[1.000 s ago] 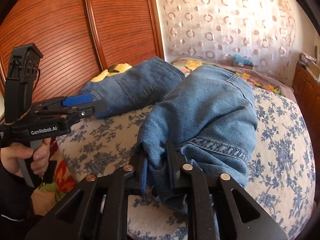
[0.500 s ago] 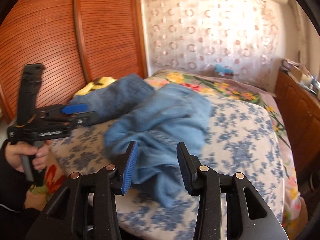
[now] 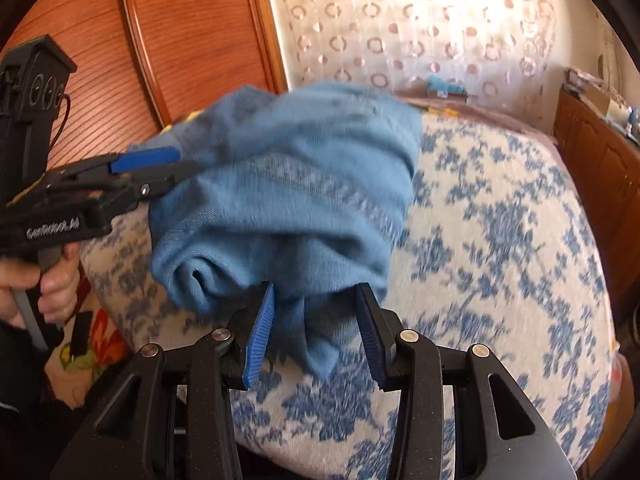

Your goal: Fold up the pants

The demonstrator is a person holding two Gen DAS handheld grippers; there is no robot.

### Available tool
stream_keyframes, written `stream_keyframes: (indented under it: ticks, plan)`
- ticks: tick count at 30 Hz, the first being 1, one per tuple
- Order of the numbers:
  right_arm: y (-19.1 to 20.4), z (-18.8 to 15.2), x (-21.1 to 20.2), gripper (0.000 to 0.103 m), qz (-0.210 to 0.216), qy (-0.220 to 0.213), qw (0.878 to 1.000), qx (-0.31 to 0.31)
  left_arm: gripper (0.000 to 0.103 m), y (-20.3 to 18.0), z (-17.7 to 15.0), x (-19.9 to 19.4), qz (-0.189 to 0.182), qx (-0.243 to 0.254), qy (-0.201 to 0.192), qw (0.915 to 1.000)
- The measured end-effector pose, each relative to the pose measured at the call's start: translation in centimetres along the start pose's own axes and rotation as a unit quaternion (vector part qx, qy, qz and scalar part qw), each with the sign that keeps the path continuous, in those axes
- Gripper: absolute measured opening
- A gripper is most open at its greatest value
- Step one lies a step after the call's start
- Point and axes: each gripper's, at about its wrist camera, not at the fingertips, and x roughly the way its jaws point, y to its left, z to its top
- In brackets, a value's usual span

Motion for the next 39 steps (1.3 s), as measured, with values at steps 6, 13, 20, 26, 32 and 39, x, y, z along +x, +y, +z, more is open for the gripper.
stream_keyframes:
  ticks: [6,13,20,26,32,39]
  plan:
    - [-1.0,-0.2,-1.4,0.041,-0.006,-0.014,1.0,0.013,0.059,0.9,-0.6,0.3,-0.019,-0.02,0.004,0.9996]
    - [-0.9,1.9,-1.7,0.041,-0.029,-0.035,0.999,-0.011,0.055,0.7,-1.0,0.2,-0.027,-0.026,0.007,0.9993]
    - [0.0,2.9,-1.6,0.041,-0.027,-0.037,0.998,-0.036,0.056,1.1,-1.2,0.5,-0.02,-0.031,0.01,0.9993]
    - [-0.4,3.1,-3.0,0.041,-0.025,-0.057,0.998,-0.027,0.056,1.3,-1.5,0.8,-0.015,-0.03,0.011,0.9994]
    - [-1.2,3.4,-0.8,0.041,-0.037,-0.031,0.998,-0.028,0.056,1.3,-1.7,0.9,-0.014,-0.029,0.013,0.9994]
    - [-1.4,1.8,0.2,0.041,-0.025,-0.007,0.999,-0.024,0.056,1.5,-2.0,1.0,-0.015,-0.031,0.012,0.9993]
